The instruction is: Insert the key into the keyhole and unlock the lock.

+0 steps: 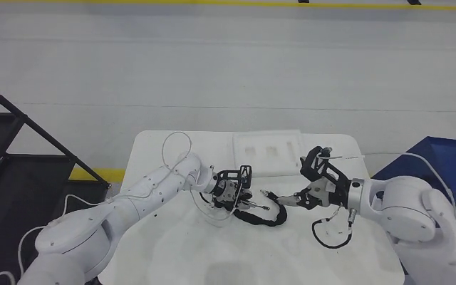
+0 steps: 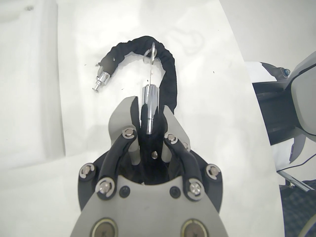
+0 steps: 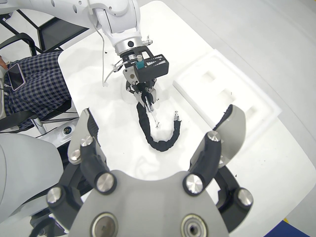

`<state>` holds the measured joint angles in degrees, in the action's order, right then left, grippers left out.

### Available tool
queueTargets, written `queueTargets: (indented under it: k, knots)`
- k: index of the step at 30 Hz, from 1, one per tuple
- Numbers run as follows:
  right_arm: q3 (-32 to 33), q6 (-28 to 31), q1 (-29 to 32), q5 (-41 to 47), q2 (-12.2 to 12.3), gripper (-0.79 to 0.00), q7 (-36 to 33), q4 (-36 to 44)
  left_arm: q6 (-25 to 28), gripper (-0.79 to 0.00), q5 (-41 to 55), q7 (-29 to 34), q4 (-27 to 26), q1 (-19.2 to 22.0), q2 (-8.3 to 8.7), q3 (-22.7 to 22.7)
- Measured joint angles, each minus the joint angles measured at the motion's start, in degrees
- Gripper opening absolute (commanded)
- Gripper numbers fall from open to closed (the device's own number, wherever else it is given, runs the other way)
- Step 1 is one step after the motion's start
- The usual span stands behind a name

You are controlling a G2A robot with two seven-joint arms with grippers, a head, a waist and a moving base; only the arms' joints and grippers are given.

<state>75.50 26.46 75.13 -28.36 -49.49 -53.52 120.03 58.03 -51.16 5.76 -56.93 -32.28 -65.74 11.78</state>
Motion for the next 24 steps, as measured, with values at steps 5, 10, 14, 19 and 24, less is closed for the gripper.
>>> queueTargets:
  k: [5,10,14,19,24]
  knots:
    - [-1.75,3.32,-1.69,-2.23,-0.17,0.000,1.60,-2.18,-0.03,0.000,0.13,-1.85,1.62,0.58,-1.07,0.83]
    - [-3.11,7.71,-3.86,-4.68,-0.38,0.000,4.68,-5.07,-0.03,0.000,-0.19,-6.53,1.55,2.97,-0.57,2.44]
    - [-4.21,11.41,-6.17,-5.31,-0.62,0.000,7.15,-8.10,-0.03,0.000,-0.69,-11.36,0.83,5.64,1.00,4.16]
    - [-5.82,16.95,-10.81,-3.80,-1.06,0.000,10.16,-13.46,-0.03,0.000,-1.64,-17.09,-0.18,9.29,3.56,6.36]
    - [-8.35,23.30,-18.27,-0.46,-1.61,0.000,9.98,-20.49,-0.03,0.000,-0.75,-20.41,-0.03,13.05,5.69,7.51]
